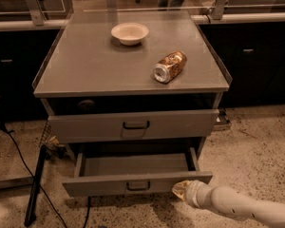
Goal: Close middle drawer
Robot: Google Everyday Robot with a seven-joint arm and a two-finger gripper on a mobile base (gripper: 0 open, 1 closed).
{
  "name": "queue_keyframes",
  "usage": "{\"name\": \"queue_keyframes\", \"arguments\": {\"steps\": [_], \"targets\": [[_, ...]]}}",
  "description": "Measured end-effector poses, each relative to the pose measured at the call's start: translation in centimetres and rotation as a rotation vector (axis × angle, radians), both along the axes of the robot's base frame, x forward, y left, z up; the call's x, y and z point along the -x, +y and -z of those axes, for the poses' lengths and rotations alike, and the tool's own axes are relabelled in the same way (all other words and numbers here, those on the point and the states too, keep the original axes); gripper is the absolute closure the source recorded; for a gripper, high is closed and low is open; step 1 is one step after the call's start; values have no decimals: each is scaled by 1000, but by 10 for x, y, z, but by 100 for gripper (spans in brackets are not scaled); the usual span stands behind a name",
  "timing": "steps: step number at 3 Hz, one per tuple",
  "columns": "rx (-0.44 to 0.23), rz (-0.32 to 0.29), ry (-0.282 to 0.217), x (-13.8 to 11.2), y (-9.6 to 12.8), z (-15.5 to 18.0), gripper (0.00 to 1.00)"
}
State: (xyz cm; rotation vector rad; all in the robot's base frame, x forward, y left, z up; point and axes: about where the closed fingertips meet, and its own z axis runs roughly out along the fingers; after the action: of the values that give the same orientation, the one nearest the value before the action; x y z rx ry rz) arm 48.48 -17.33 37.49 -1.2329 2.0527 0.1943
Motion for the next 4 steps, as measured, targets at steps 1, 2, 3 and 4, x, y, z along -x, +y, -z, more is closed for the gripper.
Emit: {"name": "queue_keyframes", "arguments": {"steps": [1, 2, 3, 4], "targets": [[5, -2, -42, -28, 7, -1, 100], [0, 4, -105, -63, 14, -7, 100], [1, 9, -114, -65, 14, -6, 100], [-2, 17, -154, -73, 16, -6, 100]]}}
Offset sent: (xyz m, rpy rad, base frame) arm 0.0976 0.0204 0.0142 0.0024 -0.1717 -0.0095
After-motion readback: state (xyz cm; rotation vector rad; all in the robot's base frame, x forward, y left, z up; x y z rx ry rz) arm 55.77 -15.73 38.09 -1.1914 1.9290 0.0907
